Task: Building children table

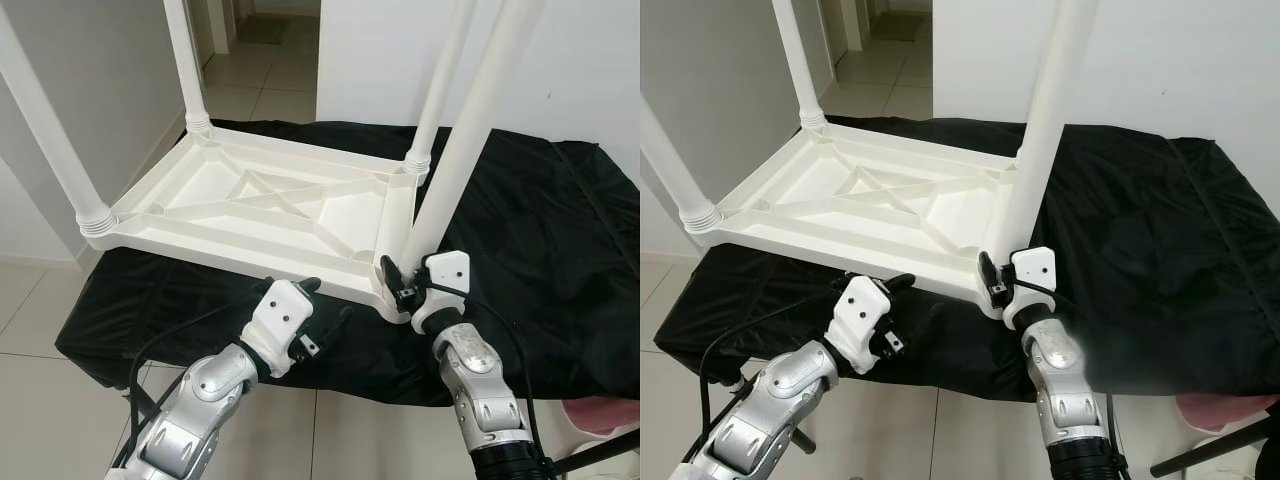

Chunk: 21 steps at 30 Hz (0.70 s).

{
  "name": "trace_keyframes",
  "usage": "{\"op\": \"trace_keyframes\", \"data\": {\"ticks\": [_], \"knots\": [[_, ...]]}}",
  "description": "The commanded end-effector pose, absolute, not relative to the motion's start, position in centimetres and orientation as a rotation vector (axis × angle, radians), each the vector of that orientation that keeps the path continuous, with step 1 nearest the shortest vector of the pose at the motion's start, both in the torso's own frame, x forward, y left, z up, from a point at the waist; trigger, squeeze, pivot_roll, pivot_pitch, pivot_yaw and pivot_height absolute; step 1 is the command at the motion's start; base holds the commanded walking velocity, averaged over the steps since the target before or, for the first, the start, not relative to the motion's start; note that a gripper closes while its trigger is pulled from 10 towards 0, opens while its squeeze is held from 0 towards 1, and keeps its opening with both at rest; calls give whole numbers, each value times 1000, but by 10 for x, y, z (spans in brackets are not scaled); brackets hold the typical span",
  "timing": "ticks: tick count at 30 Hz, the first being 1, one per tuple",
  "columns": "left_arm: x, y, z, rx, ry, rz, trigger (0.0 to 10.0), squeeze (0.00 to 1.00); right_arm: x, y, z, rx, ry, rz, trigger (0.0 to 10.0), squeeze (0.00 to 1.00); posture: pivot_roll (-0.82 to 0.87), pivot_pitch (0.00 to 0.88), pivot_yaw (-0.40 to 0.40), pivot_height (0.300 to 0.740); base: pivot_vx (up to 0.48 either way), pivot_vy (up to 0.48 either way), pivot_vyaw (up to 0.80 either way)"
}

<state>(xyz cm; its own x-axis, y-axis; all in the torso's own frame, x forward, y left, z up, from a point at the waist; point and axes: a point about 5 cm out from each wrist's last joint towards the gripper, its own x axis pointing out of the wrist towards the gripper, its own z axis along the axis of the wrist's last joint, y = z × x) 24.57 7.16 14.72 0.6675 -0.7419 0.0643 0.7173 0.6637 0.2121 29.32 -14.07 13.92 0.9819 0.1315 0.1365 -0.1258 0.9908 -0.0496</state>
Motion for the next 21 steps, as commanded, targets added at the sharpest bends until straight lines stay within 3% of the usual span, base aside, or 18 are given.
{"op": "trace_keyframes", "data": {"ticks": [1, 3, 6, 15, 16, 21], "knots": [[248, 74, 145, 198, -143, -846, 10000, 0, 292, -143, 133, -41, -92, 17, 10000, 0, -20, 20, 13, 740, 0, 0, 0], [250, 75, 147, 202, -146, -846, 10000, 0, 290, -140, 131, -1, -65, -135, 10000, 0, -16, 22, 13, 740, 0, 0, 0], [251, 75, 148, 200, -148, -844, 10000, 0, 290, -134, 131, 27, -52, -200, 10000, 0, -9, 25, 18, 740, 0, 0, 0], [249, 74, 148, 198, -145, -855, 10000, 0, 289, -127, 133, 46, -51, -152, 10000, 0, -11, 30, 24, 740, 0, 0, 0], [249, 74, 148, 198, -145, -855, 10000, 0, 288, -123, 135, 58, -67, -103, 10000, 1000, -11, 31, 23, 740, 0, 0, 0], [248, 74, 148, 187, -141, -856, 10000, 0, 286, -117, 142, 62, -109, -20, 10000, 1000, -13, 32, 23, 740, 0, 0, 0]]}}
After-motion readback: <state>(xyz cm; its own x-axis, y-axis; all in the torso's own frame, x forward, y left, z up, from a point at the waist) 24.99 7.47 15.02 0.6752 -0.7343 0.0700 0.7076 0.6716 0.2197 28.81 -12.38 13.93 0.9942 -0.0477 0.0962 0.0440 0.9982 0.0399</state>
